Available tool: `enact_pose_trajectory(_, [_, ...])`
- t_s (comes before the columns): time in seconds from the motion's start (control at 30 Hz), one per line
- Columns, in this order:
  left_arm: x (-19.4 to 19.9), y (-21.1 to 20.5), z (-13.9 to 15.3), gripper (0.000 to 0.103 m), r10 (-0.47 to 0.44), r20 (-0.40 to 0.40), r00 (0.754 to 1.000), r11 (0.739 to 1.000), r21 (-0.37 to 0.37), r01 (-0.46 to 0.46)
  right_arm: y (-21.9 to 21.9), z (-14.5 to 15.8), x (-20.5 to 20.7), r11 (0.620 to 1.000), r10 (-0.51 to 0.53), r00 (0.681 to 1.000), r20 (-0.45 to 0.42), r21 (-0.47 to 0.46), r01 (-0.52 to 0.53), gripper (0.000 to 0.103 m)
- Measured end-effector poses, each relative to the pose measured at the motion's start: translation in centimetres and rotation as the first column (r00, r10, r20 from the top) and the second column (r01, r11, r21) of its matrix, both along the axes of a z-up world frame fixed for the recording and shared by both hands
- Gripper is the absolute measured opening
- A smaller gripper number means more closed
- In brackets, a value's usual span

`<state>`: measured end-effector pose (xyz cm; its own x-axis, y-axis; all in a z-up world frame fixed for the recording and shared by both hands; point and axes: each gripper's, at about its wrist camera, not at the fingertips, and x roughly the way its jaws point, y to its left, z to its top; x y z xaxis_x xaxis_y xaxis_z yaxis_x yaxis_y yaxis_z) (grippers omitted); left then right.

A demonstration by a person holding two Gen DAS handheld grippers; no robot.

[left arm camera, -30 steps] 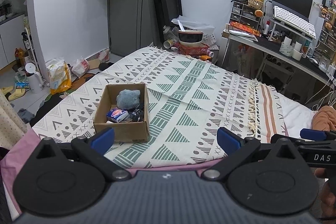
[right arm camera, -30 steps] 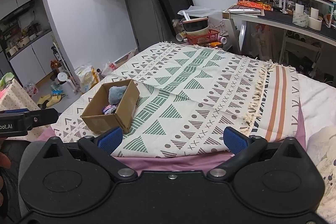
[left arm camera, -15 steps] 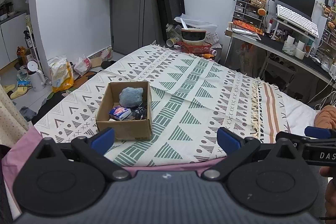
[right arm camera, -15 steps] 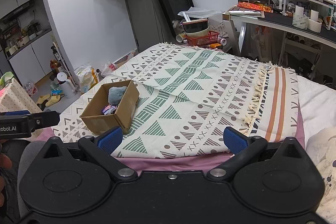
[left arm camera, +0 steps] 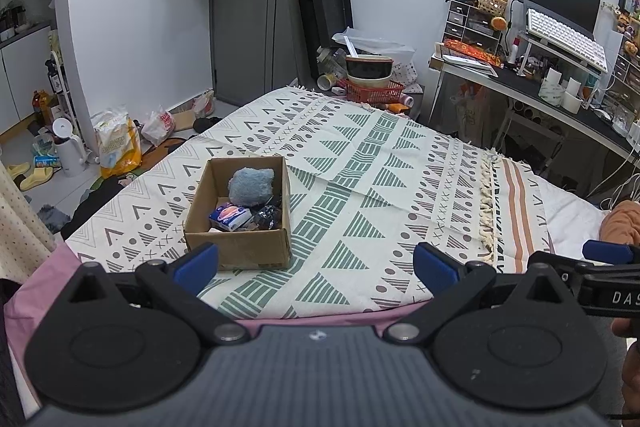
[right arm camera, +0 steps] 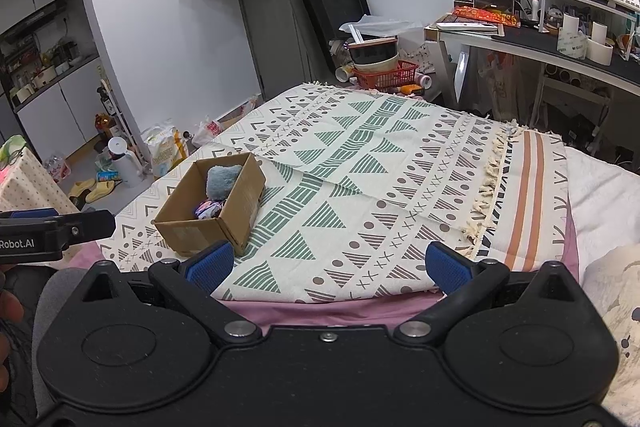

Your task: Organize soft objects

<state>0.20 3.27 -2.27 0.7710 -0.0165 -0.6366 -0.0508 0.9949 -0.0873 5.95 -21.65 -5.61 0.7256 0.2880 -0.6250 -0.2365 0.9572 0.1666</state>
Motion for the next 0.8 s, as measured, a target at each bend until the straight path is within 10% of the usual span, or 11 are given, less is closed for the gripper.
enact_pose_trajectory(0.8, [-0.04,0.01,-0.11,0.103,-0.010,0.006,1.000,1.000,-0.006,0.010,-0.36,-0.02,0.02,1.000,-0.025,1.000,0.004,0.000,0.025,0.103])
